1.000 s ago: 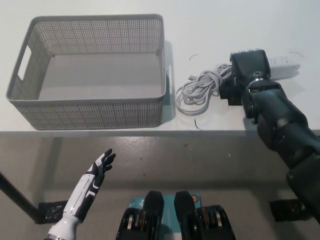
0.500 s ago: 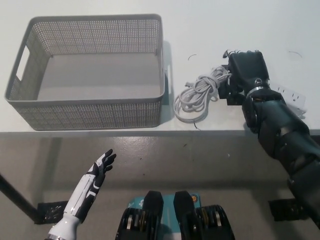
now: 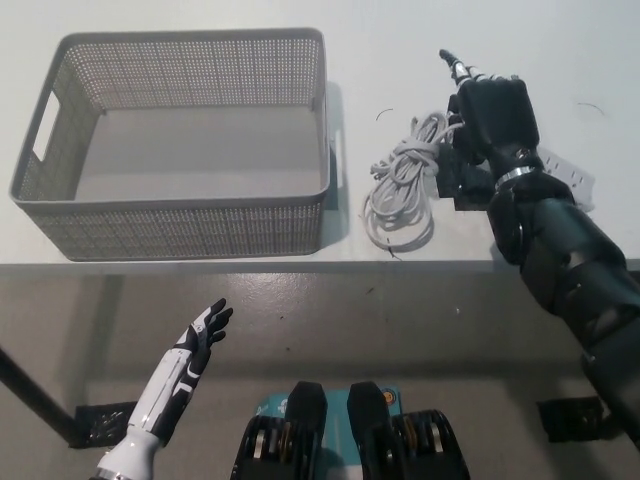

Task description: Use the right hand to pick up a power strip and put it into a container on the left side

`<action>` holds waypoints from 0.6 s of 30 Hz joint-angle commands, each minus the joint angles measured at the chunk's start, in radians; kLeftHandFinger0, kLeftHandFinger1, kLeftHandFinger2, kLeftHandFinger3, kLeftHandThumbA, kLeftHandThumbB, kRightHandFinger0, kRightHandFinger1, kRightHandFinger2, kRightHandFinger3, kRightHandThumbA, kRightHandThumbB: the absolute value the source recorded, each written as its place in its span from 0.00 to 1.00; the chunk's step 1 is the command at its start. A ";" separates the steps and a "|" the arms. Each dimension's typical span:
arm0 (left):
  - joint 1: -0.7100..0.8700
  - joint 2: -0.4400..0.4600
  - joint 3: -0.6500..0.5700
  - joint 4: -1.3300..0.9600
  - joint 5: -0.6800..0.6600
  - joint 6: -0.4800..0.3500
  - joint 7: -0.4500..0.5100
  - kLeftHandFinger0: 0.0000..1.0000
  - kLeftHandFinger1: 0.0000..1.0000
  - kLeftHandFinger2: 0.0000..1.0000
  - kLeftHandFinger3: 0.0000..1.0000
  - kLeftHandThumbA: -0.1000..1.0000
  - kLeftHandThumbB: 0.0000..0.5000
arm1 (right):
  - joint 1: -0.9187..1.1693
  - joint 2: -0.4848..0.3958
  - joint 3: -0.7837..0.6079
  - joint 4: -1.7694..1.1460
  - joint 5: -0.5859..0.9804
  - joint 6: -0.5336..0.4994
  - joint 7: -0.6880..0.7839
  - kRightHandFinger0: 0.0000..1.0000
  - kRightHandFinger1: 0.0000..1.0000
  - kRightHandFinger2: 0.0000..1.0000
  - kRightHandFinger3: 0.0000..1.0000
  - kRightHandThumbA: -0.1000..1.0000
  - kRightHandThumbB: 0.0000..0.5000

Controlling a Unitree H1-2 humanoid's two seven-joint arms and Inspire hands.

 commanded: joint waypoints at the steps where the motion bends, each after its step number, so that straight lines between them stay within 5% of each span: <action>1: -0.018 0.022 0.016 -0.032 -0.033 -0.031 -0.025 1.00 1.00 1.00 1.00 1.00 0.36 | -0.257 -0.104 -0.057 -0.166 0.040 -0.179 -0.387 0.00 0.32 0.71 0.89 0.00 0.07; 4: -0.015 0.022 0.016 -0.032 -0.032 -0.036 -0.023 1.00 1.00 1.00 1.00 1.00 0.35 | -0.273 -0.126 -0.063 -0.230 0.020 -0.179 -0.424 0.00 0.29 0.71 0.90 0.00 0.18; 10: -0.014 0.023 0.017 -0.029 -0.026 -0.039 -0.019 1.00 1.00 1.00 1.00 1.00 0.35 | -0.265 -0.141 -0.108 -0.395 0.020 -0.154 -0.387 0.00 0.25 0.66 0.83 0.00 0.04; 18: 0.010 0.018 0.010 -0.046 -0.016 -0.034 -0.018 1.00 1.00 1.00 1.00 1.00 0.33 | -0.263 -0.139 -0.132 -0.566 -0.016 -0.142 -0.345 0.00 0.26 0.70 0.88 0.00 0.21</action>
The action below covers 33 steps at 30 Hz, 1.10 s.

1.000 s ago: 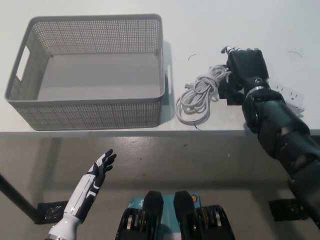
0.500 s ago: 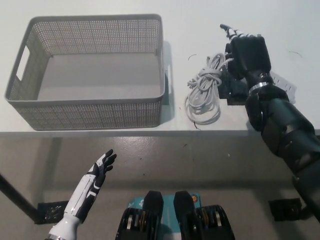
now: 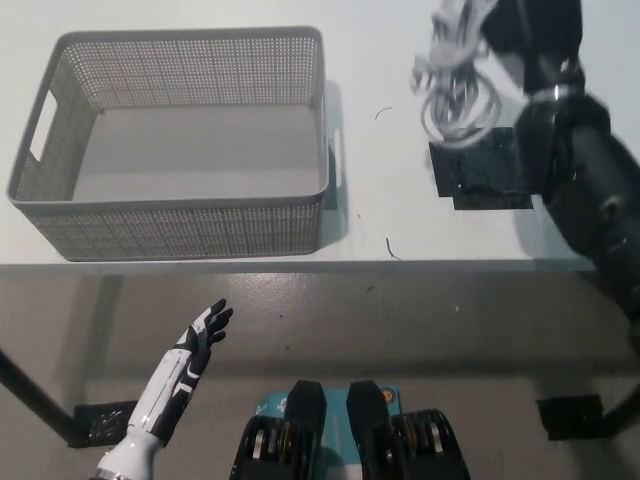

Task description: Use the right hand to pick up a power strip and put it into a container on the left side

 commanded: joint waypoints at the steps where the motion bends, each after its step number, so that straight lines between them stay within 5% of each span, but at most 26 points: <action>1: 0.010 0.017 0.009 -0.044 -0.010 -0.038 -0.016 1.00 1.00 1.00 1.00 1.00 0.34 | -0.234 -0.032 -0.032 -0.190 -0.031 -0.060 -0.192 0.00 0.21 0.64 0.85 0.00 0.23; 6: 0.024 0.018 0.008 -0.055 -0.007 -0.026 -0.017 1.00 1.00 1.00 1.00 1.00 0.40 | -0.294 0.009 -0.017 -0.172 -0.024 -0.051 -0.151 0.00 0.17 0.66 0.82 0.00 0.30; 9: 0.026 0.018 0.007 -0.055 -0.006 -0.027 -0.017 1.00 1.00 1.00 1.00 1.00 0.39 | -0.339 0.043 -0.004 -0.140 -0.011 -0.057 -0.108 0.00 0.09 0.62 0.67 0.00 0.38; 12: 0.026 0.020 0.007 -0.056 -0.007 -0.026 -0.019 1.00 1.00 1.00 1.00 1.00 0.39 | -0.400 0.087 0.028 -0.050 -0.016 -0.071 -0.091 0.00 0.05 0.57 0.64 0.00 0.31; 13: 0.025 0.020 0.007 -0.055 -0.005 -0.030 -0.018 1.00 1.00 1.00 1.00 1.00 0.39 | -0.422 0.107 0.044 -0.010 -0.024 -0.071 -0.094 0.00 0.01 0.53 0.53 0.00 0.39; 15: 0.019 0.021 0.007 -0.053 -0.004 -0.030 -0.018 1.00 1.00 1.00 1.00 1.00 0.39 | -0.449 0.128 0.060 0.035 -0.020 -0.079 -0.074 0.00 0.00 0.50 0.48 0.00 0.46; 17: 0.027 0.020 0.007 -0.056 -0.014 -0.029 -0.022 1.00 1.00 1.00 1.00 1.00 0.41 | -0.472 0.167 0.070 0.089 -0.003 -0.077 -0.052 0.00 0.00 0.38 0.25 0.00 0.52; 18: 0.028 0.021 0.007 -0.059 -0.018 -0.023 -0.024 1.00 1.00 1.00 1.00 1.00 0.42 | -0.494 0.192 0.095 0.139 -0.024 -0.060 -0.076 0.00 0.00 0.36 0.16 0.00 0.52; 20: 0.026 0.023 0.009 -0.060 -0.026 -0.025 -0.028 1.00 1.00 1.00 1.00 1.00 0.42 | -0.521 0.226 0.114 0.191 -0.025 -0.044 -0.064 0.00 0.00 0.35 0.18 0.00 0.38; 24: 0.024 0.024 0.009 -0.056 -0.023 -0.033 -0.026 1.00 1.00 1.00 1.00 1.00 0.42 | -0.553 0.296 0.132 0.262 -0.005 -0.046 -0.078 0.00 0.00 0.33 0.10 0.00 0.39; 26: 0.016 0.024 0.007 -0.052 -0.025 -0.036 -0.028 1.00 1.00 1.00 1.00 1.00 0.40 | -0.570 0.323 0.146 0.294 -0.005 -0.035 -0.076 0.00 0.01 0.46 0.05 0.00 0.38; 29: 0.016 0.017 -0.001 -0.058 -0.019 -0.033 -0.028 1.00 1.00 1.00 1.00 1.00 0.41 | -0.576 0.356 0.160 0.323 0.000 -0.031 -0.063 0.00 0.06 0.65 0.23 0.00 0.36; 30: 0.012 0.019 -0.003 -0.055 -0.017 -0.035 -0.031 1.00 1.00 1.00 1.00 1.00 0.43 | -0.577 0.370 0.169 0.332 -0.004 -0.017 -0.065 0.00 0.07 0.65 0.39 0.00 0.35; 33: 0.025 0.011 -0.009 -0.059 -0.013 -0.039 -0.028 1.00 1.00 1.00 1.00 1.00 0.44 | -0.561 0.425 0.169 0.357 0.016 0.001 -0.028 0.00 0.06 0.66 0.55 0.00 0.40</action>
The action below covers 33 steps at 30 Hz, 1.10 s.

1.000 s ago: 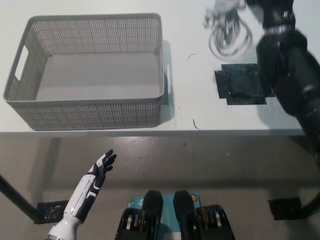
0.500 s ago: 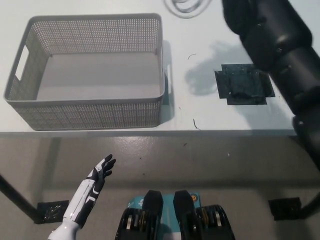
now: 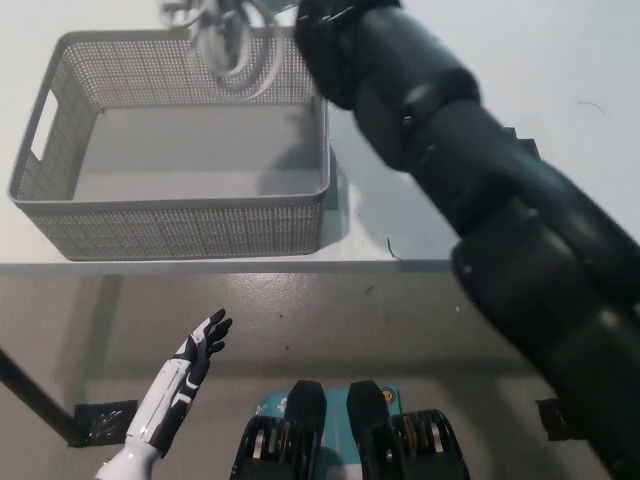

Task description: Use the right hand to pick up a power strip and put it into a container on the left side

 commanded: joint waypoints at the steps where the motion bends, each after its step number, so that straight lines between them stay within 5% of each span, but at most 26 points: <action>1: 0.002 0.005 -0.005 -0.050 -0.005 -0.039 -0.019 1.00 1.00 1.00 1.00 1.00 0.46 | -0.146 0.085 0.001 0.020 0.042 0.028 0.041 0.00 0.08 0.68 0.58 0.00 0.44; 3: 0.008 0.002 -0.007 -0.056 0.009 -0.038 -0.015 1.00 1.00 1.00 1.00 1.00 0.50 | -0.131 0.115 -0.003 0.033 0.055 0.021 0.073 0.00 0.07 0.64 0.66 0.00 0.52; 4: 0.010 -0.002 -0.010 -0.060 0.018 -0.036 -0.012 1.00 1.00 1.00 1.00 1.00 0.50 | -0.126 0.123 0.002 0.038 0.053 0.028 0.073 0.00 0.02 0.51 0.49 0.00 0.65; 5: 0.010 -0.003 -0.011 -0.063 0.020 -0.037 -0.012 1.00 1.00 1.00 1.00 1.00 0.48 | -0.120 0.134 0.002 0.045 0.057 0.029 0.080 0.00 0.00 0.43 0.38 0.00 0.53; 10: 0.011 -0.001 -0.007 -0.083 -0.010 -0.019 -0.027 1.00 1.00 1.00 1.00 1.00 0.50 | -0.111 0.163 -0.002 0.068 0.070 0.081 0.186 0.00 0.01 0.49 0.25 0.00 0.45; 15: 0.006 0.001 -0.007 -0.096 -0.012 -0.005 -0.032 1.00 1.00 1.00 1.00 1.00 0.53 | -0.095 0.150 0.013 0.080 0.063 0.125 0.286 0.00 0.00 0.51 0.27 0.00 0.41; 19: 0.004 0.003 -0.009 -0.107 -0.013 0.000 -0.040 1.00 1.00 1.00 1.00 1.00 0.54 | -0.100 0.136 0.010 0.087 0.076 0.217 0.421 0.00 0.06 0.48 0.49 0.00 0.54; 22: 0.000 0.004 -0.009 -0.115 -0.016 0.006 -0.044 1.00 1.00 1.00 1.00 1.00 0.54 | -0.099 0.117 0.006 0.086 0.083 0.238 0.430 0.00 0.00 0.19 0.52 0.00 0.72; 25: -0.005 0.009 -0.007 -0.116 -0.006 0.002 -0.045 1.00 1.00 1.00 1.00 1.00 0.52 | -0.102 0.101 -0.015 0.081 0.107 0.230 0.406 0.00 0.00 0.19 0.57 0.00 0.74; 27: -0.009 0.009 -0.007 -0.117 -0.012 0.005 -0.051 1.00 1.00 1.00 1.00 1.00 0.52 | -0.113 0.091 -0.023 0.080 0.115 0.239 0.401 0.00 0.01 0.19 0.59 0.00 0.84; 28: -0.011 0.010 -0.007 -0.113 -0.008 -0.004 -0.051 1.00 1.00 1.00 1.00 1.00 0.53 | -0.128 0.093 -0.032 0.082 0.126 0.279 0.458 0.23 0.34 0.58 0.80 0.12 0.73; 29: -0.011 0.010 -0.007 -0.110 -0.008 -0.007 -0.051 1.00 1.00 1.00 1.00 1.00 0.53 | -0.137 0.097 -0.037 0.085 0.132 0.315 0.508 0.29 0.42 0.69 0.87 0.16 0.72; 30: -0.021 0.011 -0.007 -0.109 -0.010 -0.003 -0.054 1.00 1.00 1.00 1.00 1.00 0.52 | -0.157 0.098 -0.058 0.090 0.157 0.366 0.628 0.60 0.84 1.00 1.00 0.36 0.68; 31: -0.033 0.012 -0.008 -0.105 -0.009 0.000 -0.056 1.00 1.00 1.00 1.00 1.00 0.52 | -0.178 0.095 -0.075 0.095 0.181 0.403 0.777 1.00 1.00 1.00 1.00 0.43 0.85; 33: -0.031 0.012 -0.011 -0.107 -0.009 0.003 -0.058 1.00 1.00 1.00 1.00 1.00 0.50 | -0.181 0.096 -0.089 0.098 0.200 0.429 0.897 1.00 1.00 1.00 1.00 0.47 0.97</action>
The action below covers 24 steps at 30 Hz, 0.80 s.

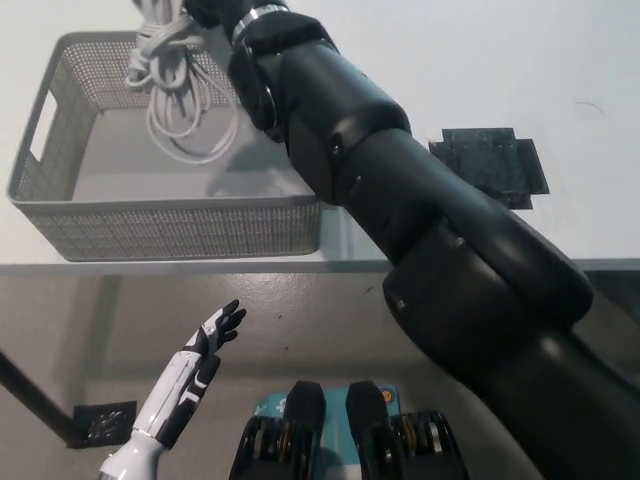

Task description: Use the right hand to pick up a power strip and put it into a container on the left side

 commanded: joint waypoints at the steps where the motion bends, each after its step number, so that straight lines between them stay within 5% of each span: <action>1: -0.032 0.018 -0.003 -0.028 -0.012 -0.002 -0.029 1.00 1.00 1.00 1.00 1.00 0.50 | -0.149 -0.005 -0.081 -0.012 0.139 0.185 0.463 1.00 1.00 1.00 1.00 0.46 1.00; 6: -0.045 0.020 -0.007 -0.028 -0.005 0.006 -0.034 1.00 1.00 1.00 1.00 1.00 0.54 | -0.055 0.002 -0.029 -0.004 0.089 0.173 0.618 1.00 1.00 1.00 1.00 0.66 1.00; 11: -0.052 0.018 -0.011 -0.029 0.011 0.011 -0.030 1.00 1.00 1.00 1.00 1.00 0.58 | -0.027 0.010 0.098 0.010 -0.028 0.151 0.912 1.00 1.00 1.00 1.00 0.69 0.70; 14: -0.053 0.025 -0.014 -0.036 0.024 0.015 -0.033 1.00 1.00 1.00 1.00 1.00 0.57 | -0.037 -0.009 0.094 0.013 -0.010 0.135 1.061 0.88 1.00 1.00 1.00 0.43 0.64; 16: -0.052 0.030 -0.013 -0.040 0.017 0.027 -0.039 1.00 1.00 1.00 1.00 1.00 0.58 | -0.059 -0.017 0.094 0.013 -0.002 0.118 1.146 1.00 1.00 0.97 1.00 0.27 0.65; 17: -0.053 0.029 -0.014 -0.038 0.016 0.029 -0.041 1.00 1.00 1.00 1.00 1.00 0.59 | -0.081 -0.027 0.078 0.011 0.020 0.101 1.206 1.00 1.00 0.98 0.94 0.05 0.89; 19: -0.059 0.036 -0.012 -0.038 0.011 0.032 -0.046 1.00 1.00 1.00 1.00 1.00 0.60 | -0.102 -0.041 0.040 0.008 0.062 0.115 1.235 1.00 1.00 0.91 0.70 0.00 0.89; 20: -0.061 0.035 -0.011 -0.035 0.009 0.032 -0.045 1.00 1.00 1.00 1.00 1.00 0.60 | -0.125 -0.056 -0.002 0.004 0.107 0.117 1.278 1.00 0.99 0.84 0.80 0.00 0.77; 21: -0.062 0.036 -0.014 -0.033 0.013 0.029 -0.046 1.00 1.00 1.00 1.00 1.00 0.59 | -0.156 -0.074 -0.062 0.000 0.172 0.137 1.336 0.65 0.77 0.79 0.75 0.00 0.77; 22: -0.061 0.036 -0.016 -0.032 0.014 0.028 -0.048 1.00 1.00 1.00 1.00 1.00 0.60 | -0.170 -0.084 -0.092 -0.004 0.203 0.144 1.335 0.48 0.65 0.73 0.74 0.00 0.77; 23: -0.059 0.036 -0.017 -0.031 0.013 0.029 -0.050 1.00 1.00 1.00 1.00 1.00 0.60 | -0.193 -0.102 -0.133 -0.014 0.245 0.135 1.319 0.21 0.54 0.66 0.72 0.00 0.73; 24: -0.059 0.033 -0.018 -0.028 0.013 0.024 -0.048 1.00 1.00 1.00 1.00 1.00 0.60 | -0.209 -0.114 -0.159 -0.020 0.271 0.121 1.322 0.12 0.51 0.63 0.71 0.00 0.72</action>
